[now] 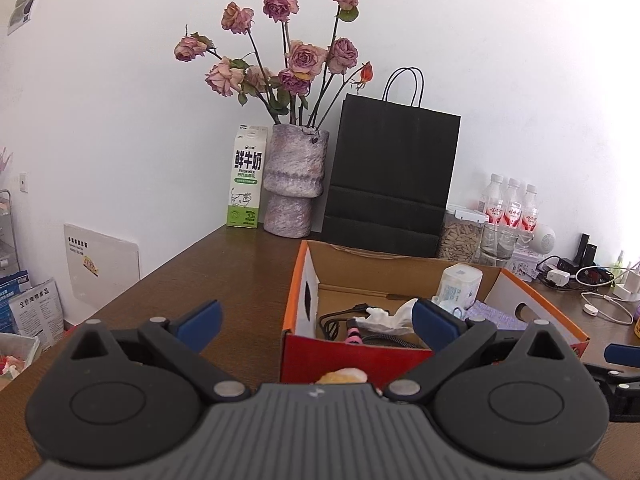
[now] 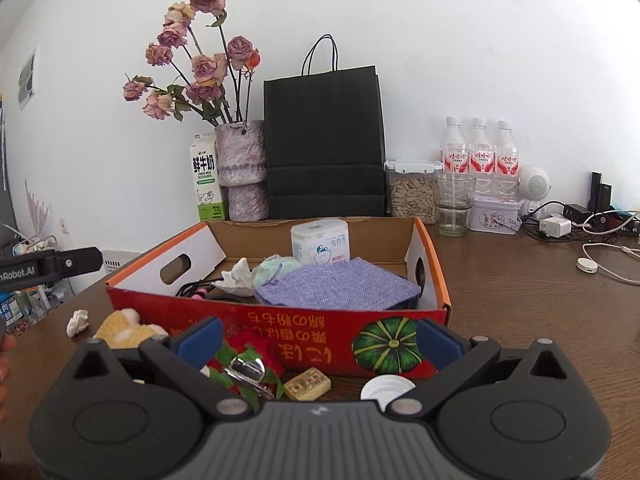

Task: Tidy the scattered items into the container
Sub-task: 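Move both tools back toward the remaining items on the table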

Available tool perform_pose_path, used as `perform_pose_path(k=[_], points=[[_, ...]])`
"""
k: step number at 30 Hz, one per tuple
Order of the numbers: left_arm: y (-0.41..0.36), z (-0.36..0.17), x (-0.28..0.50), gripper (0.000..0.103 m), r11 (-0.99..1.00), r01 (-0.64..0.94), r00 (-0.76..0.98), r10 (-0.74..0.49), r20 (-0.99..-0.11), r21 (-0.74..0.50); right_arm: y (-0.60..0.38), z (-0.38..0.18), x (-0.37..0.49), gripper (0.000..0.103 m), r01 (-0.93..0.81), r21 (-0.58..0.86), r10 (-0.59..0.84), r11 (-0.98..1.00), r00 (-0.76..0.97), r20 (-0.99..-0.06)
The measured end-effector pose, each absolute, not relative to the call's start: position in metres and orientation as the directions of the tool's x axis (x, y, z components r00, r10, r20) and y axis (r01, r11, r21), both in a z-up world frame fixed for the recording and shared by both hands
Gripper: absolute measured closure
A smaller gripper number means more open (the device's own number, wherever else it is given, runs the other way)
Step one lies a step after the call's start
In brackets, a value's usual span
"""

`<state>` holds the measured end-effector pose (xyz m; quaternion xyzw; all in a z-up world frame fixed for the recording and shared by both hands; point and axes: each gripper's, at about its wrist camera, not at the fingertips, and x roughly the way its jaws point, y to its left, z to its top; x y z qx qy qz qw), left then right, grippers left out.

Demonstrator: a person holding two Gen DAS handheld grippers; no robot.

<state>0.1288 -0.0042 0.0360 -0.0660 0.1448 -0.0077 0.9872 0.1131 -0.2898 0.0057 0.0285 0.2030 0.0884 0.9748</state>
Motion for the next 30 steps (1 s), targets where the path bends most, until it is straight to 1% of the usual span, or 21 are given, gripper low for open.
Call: perform_pose_path(k=[9, 18, 24, 30], points=[[0.019, 0.033, 0.098, 0.000, 0.992, -0.042, 0.954, 0.004, -0.299, -0.118, -0.290, -0.002, 0.084, 0.000, -0.159, 0.059, 0.169, 0.985, 0.887, -0.431], [0.041, 0.025, 0.077, 0.000, 0.991, -0.077, 0.942, 0.037, -0.334, -0.106, -0.294, -0.017, 0.073, 0.000, -0.153, 0.049, 0.157, 0.987, 0.857, -0.491], [0.054, 0.019, 0.073, 0.000, 0.990, -0.092, 0.935, 0.049, -0.352, -0.105, -0.298, -0.027, 0.080, 0.000, -0.124, 0.046, 0.130, 0.991, 0.844, -0.520], [0.066, 0.012, 0.075, 0.000, 0.988, -0.103, 0.929, 0.053, -0.367, -0.118, -0.306, -0.031, 0.102, 0.000, -0.060, 0.020, 0.061, 0.998, 0.838, -0.542]])
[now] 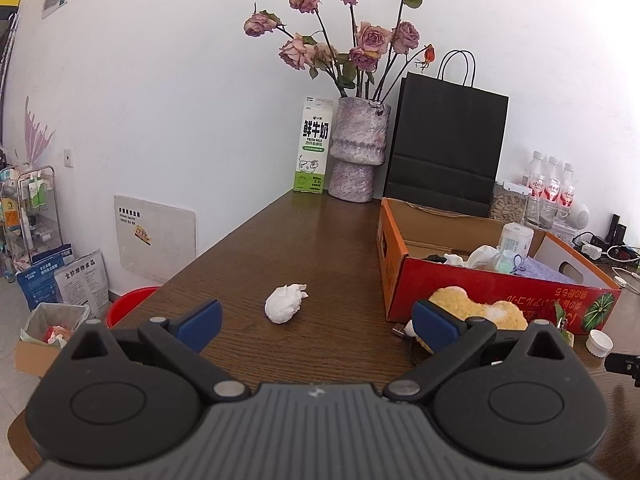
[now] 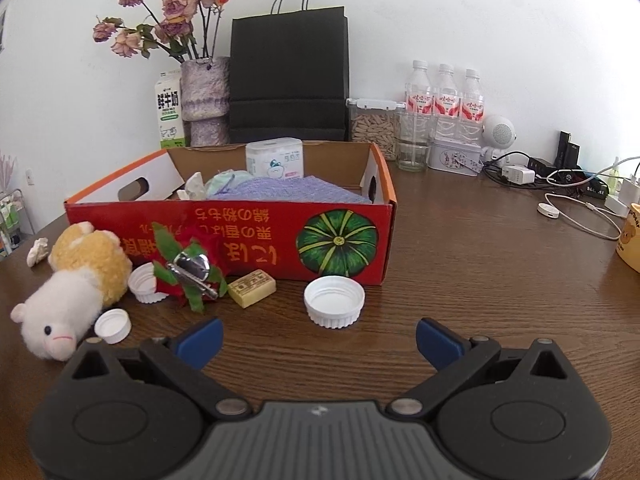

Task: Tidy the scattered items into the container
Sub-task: 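Move both tools back toward the remaining items on the table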

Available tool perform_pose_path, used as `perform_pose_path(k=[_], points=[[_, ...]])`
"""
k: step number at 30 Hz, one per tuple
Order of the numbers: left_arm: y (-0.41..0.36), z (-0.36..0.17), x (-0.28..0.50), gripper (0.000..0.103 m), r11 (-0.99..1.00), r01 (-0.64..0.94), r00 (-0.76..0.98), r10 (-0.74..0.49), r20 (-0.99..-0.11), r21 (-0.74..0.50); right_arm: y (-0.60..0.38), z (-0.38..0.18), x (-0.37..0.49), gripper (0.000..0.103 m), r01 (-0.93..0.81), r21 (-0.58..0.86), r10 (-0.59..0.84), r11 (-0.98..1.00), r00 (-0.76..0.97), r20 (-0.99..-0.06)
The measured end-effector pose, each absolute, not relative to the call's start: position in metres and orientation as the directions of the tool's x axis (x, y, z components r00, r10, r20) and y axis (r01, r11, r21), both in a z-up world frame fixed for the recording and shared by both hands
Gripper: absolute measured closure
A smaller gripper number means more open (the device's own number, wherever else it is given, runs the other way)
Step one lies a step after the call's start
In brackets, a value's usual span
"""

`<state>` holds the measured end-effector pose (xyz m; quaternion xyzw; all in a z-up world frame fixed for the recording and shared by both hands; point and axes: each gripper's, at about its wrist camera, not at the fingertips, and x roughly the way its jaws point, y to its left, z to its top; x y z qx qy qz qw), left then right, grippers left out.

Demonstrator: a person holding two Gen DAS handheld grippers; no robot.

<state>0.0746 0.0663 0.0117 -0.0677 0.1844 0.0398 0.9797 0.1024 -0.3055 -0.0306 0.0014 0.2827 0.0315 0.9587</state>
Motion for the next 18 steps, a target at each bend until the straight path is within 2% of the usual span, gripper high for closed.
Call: perform_pose_path(k=[10, 12, 14, 15, 16, 18], points=[[0.082, 0.004, 0.077, 0.000, 0.983, -0.132, 0.919, 0.074, -0.386, -0.127, -0.309, -0.038, 0.160, 0.011, -0.022, 0.005, 0.021, 1.000, 0.798, -0.602], [0.085, 0.002, 0.078, 0.000, 0.982, -0.142, 0.916, 0.083, -0.394, -0.125, -0.309, -0.040, 0.166, 0.022, -0.019, 0.007, 0.019, 1.000, 0.795, -0.607], [0.087, 0.001, 0.080, 0.000, 0.981, -0.148, 0.912, 0.087, -0.400, -0.124, -0.309, -0.043, 0.170, 0.027, -0.017, 0.019, 0.025, 1.000, 0.786, -0.618], [0.087, 0.001, 0.080, 0.000, 0.981, -0.149, 0.911, 0.088, -0.402, -0.124, -0.310, -0.042, 0.170, 0.037, -0.016, 0.029, 0.030, 0.999, 0.789, -0.613], [0.087, 0.000, 0.081, 0.000, 0.981, -0.150, 0.911, 0.088, -0.404, -0.124, -0.310, -0.042, 0.170, 0.043, -0.014, 0.025, 0.027, 1.000, 0.791, -0.611], [0.086, -0.001, 0.083, 0.000, 0.981, -0.149, 0.909, 0.087, -0.407, -0.122, -0.311, -0.041, 0.168, 0.063, -0.032, 0.035, 0.046, 0.999, 0.798, -0.601]])
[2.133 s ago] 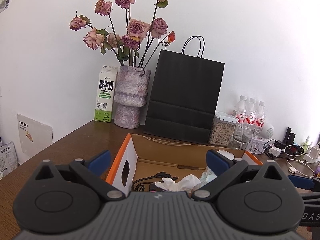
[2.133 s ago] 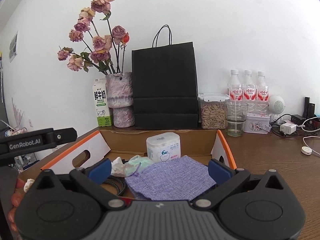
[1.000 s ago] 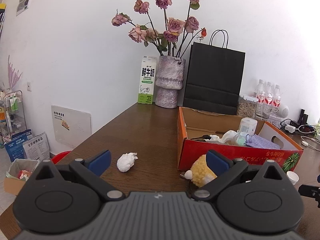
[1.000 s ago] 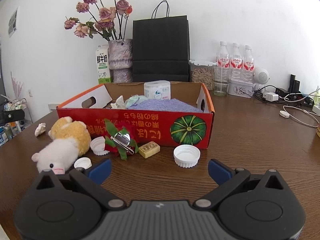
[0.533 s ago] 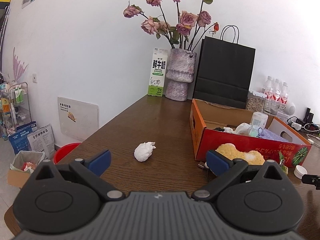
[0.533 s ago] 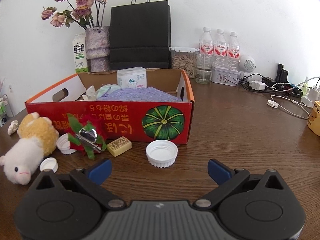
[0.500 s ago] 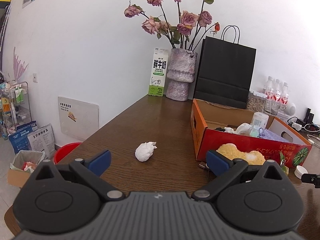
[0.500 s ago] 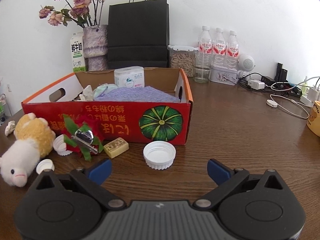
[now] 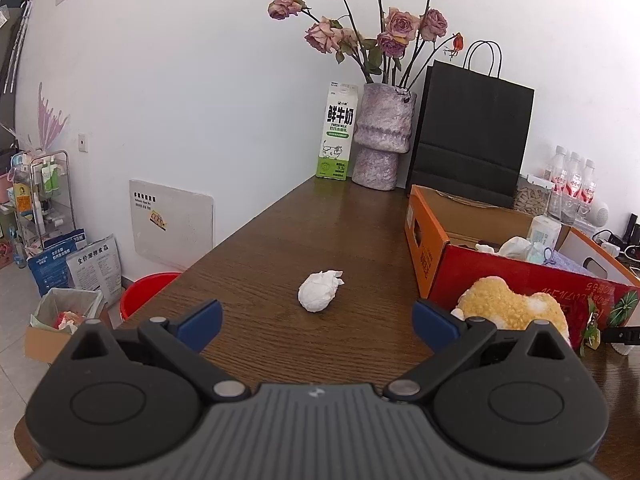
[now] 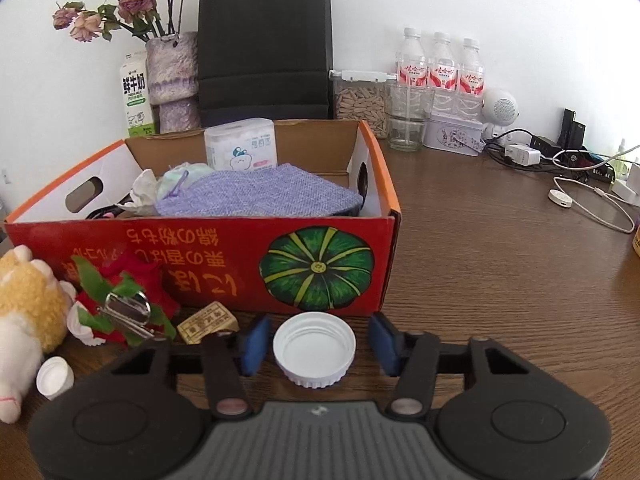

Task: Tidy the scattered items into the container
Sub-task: 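Move both tools back toward the remaining items on the table, then grasp a white bottle cap with right tool while left tool grasps the tissue ball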

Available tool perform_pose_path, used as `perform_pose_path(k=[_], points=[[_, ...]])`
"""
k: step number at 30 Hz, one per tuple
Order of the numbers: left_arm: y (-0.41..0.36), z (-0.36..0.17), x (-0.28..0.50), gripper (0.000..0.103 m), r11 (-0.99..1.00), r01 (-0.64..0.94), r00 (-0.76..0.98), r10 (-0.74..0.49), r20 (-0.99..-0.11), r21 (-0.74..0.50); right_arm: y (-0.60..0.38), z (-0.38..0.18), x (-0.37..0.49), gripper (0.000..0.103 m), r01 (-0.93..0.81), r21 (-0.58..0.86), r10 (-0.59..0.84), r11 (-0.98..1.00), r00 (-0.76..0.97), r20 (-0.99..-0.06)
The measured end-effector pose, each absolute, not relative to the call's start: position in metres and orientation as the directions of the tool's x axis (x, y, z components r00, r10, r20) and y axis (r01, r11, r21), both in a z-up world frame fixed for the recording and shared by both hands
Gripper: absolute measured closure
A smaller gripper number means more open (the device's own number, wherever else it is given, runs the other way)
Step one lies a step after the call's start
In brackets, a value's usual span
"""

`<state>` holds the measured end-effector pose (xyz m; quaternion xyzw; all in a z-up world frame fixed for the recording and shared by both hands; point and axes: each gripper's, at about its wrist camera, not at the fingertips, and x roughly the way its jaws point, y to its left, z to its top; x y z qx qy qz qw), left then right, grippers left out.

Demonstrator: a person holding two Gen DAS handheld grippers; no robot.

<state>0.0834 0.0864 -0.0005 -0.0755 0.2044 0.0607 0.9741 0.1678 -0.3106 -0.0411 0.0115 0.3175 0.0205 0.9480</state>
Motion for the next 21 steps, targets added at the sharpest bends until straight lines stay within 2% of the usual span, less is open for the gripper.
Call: perform_pose_path(k=[17, 21], points=[[0.080, -0.002, 0.089, 0.000, 0.985, -0.138, 0.904, 0.082, -0.419, -0.104, -0.293, -0.026, 0.134, 0.064, -0.068, -0.033, 0.045, 0.997, 0.885, -0.464], [0.079, -0.001, 0.093, 0.000, 0.986, -0.137, 0.903, 0.085, -0.422, -0.095, -0.291, -0.025, 0.133, 0.064, -0.077, -0.035, 0.052, 0.996, 0.887, -0.458]])
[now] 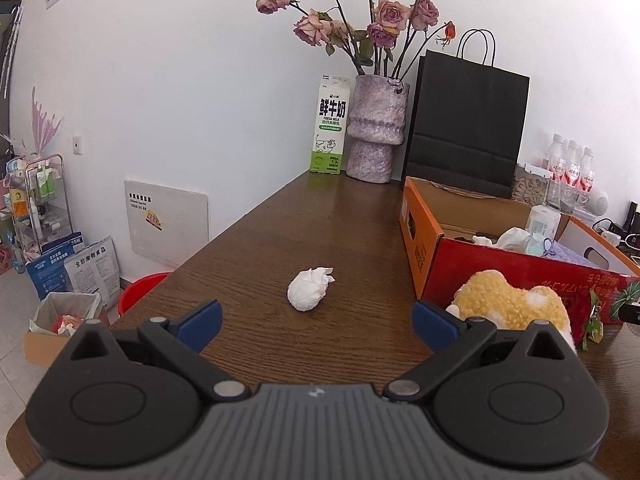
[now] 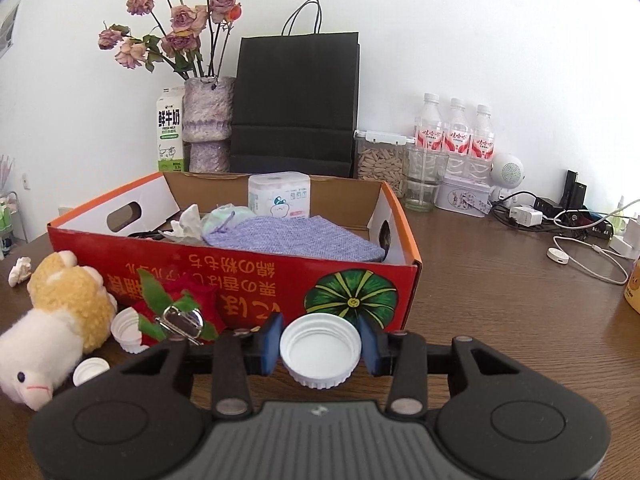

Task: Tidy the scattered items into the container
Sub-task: 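Grasp a white bottle cap with right tool while left tool grasps the tissue ball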

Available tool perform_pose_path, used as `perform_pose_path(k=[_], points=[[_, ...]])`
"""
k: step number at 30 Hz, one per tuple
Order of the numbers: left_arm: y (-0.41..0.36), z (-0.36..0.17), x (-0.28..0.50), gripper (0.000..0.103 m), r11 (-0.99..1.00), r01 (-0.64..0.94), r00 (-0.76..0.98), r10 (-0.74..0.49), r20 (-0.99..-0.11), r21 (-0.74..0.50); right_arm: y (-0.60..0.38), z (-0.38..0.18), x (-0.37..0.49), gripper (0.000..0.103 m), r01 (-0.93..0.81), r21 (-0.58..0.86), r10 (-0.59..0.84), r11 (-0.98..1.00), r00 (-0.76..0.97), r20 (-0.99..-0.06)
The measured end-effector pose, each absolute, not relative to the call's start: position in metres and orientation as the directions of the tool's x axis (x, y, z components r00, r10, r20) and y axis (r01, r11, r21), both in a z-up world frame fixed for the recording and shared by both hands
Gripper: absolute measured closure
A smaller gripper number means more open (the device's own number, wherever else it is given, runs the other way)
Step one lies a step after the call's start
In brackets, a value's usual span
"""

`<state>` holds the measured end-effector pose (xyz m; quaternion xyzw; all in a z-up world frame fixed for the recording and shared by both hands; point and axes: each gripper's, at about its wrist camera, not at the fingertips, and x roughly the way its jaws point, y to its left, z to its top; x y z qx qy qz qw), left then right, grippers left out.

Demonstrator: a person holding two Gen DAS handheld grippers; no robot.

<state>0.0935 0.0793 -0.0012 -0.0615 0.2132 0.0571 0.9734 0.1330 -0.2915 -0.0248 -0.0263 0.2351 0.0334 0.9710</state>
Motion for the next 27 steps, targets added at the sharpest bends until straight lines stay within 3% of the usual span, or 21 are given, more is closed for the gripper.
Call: perform_pose_path(k=[10, 20, 27], points=[[0.080, 0.004, 0.122, 0.000, 0.988, -0.146, 0.895, 0.112, -0.432, -0.047, -0.296, -0.023, 0.128, 0.064, -0.058, -0.006, 0.050, 0.998, 0.909, -0.414], [0.088, -0.007, 0.174, 0.000, 0.989, -0.149, 0.854, 0.133, -0.503, 0.008, -0.298, -0.023, 0.132, 0.064, -0.054, 0.013, 0.054, 0.998, 0.904, -0.424], [0.098, -0.018, 0.192, 0.002, 0.986, -0.166, 0.818, 0.120, -0.562, -0.032, -0.296, -0.024, 0.132, 0.064, -0.062, 0.009, 0.059, 0.998, 0.902, -0.428]])
